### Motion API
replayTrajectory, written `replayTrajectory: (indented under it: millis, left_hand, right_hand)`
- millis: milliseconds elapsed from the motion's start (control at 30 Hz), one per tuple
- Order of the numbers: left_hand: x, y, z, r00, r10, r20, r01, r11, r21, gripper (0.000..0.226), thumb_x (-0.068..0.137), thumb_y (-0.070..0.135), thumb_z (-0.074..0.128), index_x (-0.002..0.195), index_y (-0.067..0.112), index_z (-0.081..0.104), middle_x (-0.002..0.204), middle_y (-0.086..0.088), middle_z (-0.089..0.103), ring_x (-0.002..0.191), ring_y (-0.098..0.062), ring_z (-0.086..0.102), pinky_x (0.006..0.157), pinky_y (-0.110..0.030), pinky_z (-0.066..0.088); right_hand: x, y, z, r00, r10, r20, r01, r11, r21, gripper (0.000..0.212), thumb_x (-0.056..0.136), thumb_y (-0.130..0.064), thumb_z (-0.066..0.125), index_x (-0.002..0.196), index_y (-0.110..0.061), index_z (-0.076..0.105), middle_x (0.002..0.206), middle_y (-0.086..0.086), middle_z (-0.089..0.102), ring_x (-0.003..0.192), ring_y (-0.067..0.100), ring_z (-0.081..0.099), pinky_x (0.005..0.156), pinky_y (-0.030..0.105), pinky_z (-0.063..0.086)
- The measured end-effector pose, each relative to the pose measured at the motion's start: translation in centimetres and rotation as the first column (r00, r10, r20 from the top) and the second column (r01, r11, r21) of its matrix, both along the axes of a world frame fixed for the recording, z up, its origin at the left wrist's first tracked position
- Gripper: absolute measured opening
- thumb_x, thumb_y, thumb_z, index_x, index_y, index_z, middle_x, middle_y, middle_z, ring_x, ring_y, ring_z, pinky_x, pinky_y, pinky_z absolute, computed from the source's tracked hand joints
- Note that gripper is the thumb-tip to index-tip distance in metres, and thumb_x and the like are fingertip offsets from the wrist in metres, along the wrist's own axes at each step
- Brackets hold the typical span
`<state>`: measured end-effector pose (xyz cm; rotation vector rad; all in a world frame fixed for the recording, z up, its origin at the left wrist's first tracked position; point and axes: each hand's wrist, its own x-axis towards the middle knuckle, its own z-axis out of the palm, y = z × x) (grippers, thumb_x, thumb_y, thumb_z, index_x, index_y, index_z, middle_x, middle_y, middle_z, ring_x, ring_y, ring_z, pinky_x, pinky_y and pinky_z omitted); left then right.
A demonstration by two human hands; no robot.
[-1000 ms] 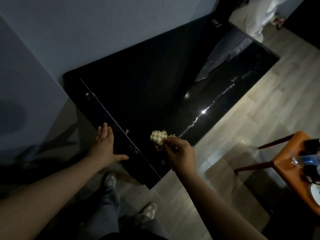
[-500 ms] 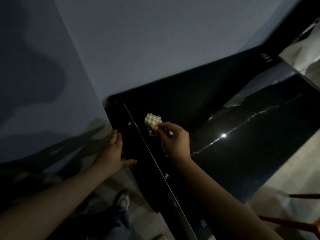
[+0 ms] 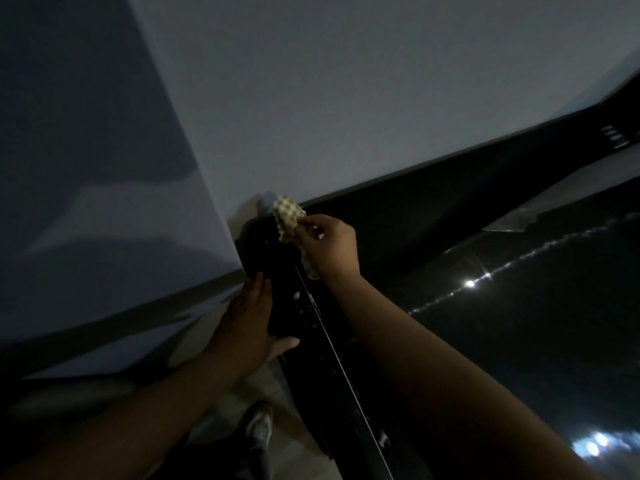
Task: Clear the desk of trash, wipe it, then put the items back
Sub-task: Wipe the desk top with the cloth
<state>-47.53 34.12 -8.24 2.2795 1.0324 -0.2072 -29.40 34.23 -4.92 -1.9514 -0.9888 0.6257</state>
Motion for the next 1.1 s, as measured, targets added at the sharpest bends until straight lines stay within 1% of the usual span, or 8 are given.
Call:
replayTrajectory:
  millis: [167,300,467,567,667,800,1000,1100]
  left_hand:
    - [-0.3,0.6,-0.7,1.000,0.002,0.022,-0.003,1.000,0.005,0.113,0.074,0.071,0.059,0.153,0.014,0.002,0.161,-0.005,-0.003,0.148,-0.022,0.003,0.119,-0.033,0.012]
    - [-0.7,1.0,-1.0,1.000,-0.001,0.016,0.001,1.000,-0.018,0.121,0.055,0.085,0.030,0.153,0.017,0.009,0.161,-0.005,0.004,0.148,-0.025,0.008,0.120,-0.038,0.017]
    - [-1.0,0.7,-0.2,0.999,0.027,0.028,-0.025,0.998,-0.066,0.112,0.065,0.070,0.052,0.153,0.017,0.007,0.161,-0.003,0.004,0.148,-0.021,0.006,0.119,-0.030,0.011]
    - [-1.5,0.3,0.1,0.997,0.045,0.055,-0.042,0.998,-0.052,0.096,0.079,0.052,0.070,0.151,0.016,0.017,0.158,-0.003,0.020,0.145,-0.019,0.018,0.111,-0.018,0.011]
    - [-2.3,-0.1,0.5,0.996,0.076,0.041,-0.073,0.995,-0.071,0.089,0.077,0.051,0.070,0.148,0.015,0.028,0.153,-0.005,0.032,0.141,-0.020,0.029,0.105,-0.014,0.014]
    - [-3.7,-0.7,0.9,0.995,0.063,-0.073,-0.070,0.993,-0.093,0.097,0.073,0.066,0.056,0.149,0.014,0.026,0.156,-0.005,0.024,0.144,-0.020,0.021,0.114,-0.024,0.016]
    - [-5.0,-1.9,1.5,0.994,0.050,-0.100,-0.056,0.997,-0.056,0.078,0.086,0.043,0.064,0.149,0.014,0.027,0.156,-0.005,0.026,0.142,-0.019,0.025,0.111,-0.021,0.020]
    - [-5.1,-2.8,2.5,0.991,0.036,-0.132,-0.047,0.996,-0.081,0.083,0.082,0.054,0.056,0.147,0.011,0.030,0.154,-0.006,0.028,0.141,-0.020,0.029,0.109,-0.021,0.022]
  right_hand:
    - [-0.3,3.3,-2.5,0.994,0.076,0.072,-0.072,0.995,-0.065,0.028,0.087,-0.016,0.067,0.112,-0.004,0.069,0.102,0.013,0.070,0.093,0.023,0.065,0.086,0.039,0.052]
    - [0.0,3.6,-4.1,0.987,0.116,0.111,-0.109,0.992,-0.064,0.032,0.085,-0.017,0.068,0.115,-0.006,0.069,0.112,0.012,0.065,0.102,0.024,0.062,0.090,0.032,0.049]
    - [0.6,2.8,-4.0,0.970,0.217,0.105,-0.204,0.971,-0.125,0.031,0.086,-0.020,0.068,0.115,-0.010,0.069,0.111,0.011,0.062,0.100,0.021,0.061,0.086,0.025,0.045]
    - [0.1,1.6,-4.0,0.967,0.228,0.118,-0.213,0.969,-0.125,0.030,0.086,-0.019,0.068,0.114,-0.008,0.070,0.107,0.013,0.062,0.096,0.024,0.061,0.085,0.029,0.046]
    - [-0.4,0.2,-3.8,0.965,0.237,0.112,-0.222,0.965,-0.137,0.030,0.087,-0.019,0.067,0.115,-0.007,0.069,0.108,0.014,0.061,0.097,0.025,0.061,0.086,0.030,0.047]
    - [-0.8,-1.9,-3.6,0.959,0.260,0.113,-0.241,0.957,-0.160,0.030,0.089,-0.019,0.066,0.116,-0.008,0.068,0.111,0.013,0.060,0.100,0.025,0.060,0.091,0.034,0.047]
    - [-1.5,-6.2,-3.4,0.961,0.266,0.078,-0.252,0.955,-0.156,0.029,0.089,-0.018,0.065,0.116,-0.008,0.068,0.112,0.013,0.060,0.099,0.023,0.061,0.090,0.035,0.049]
    - [-1.8,-8.2,-3.5,0.967,0.247,0.059,-0.235,0.960,-0.152,0.028,0.089,-0.019,0.065,0.115,-0.009,0.069,0.111,0.010,0.060,0.098,0.022,0.061,0.089,0.037,0.050]
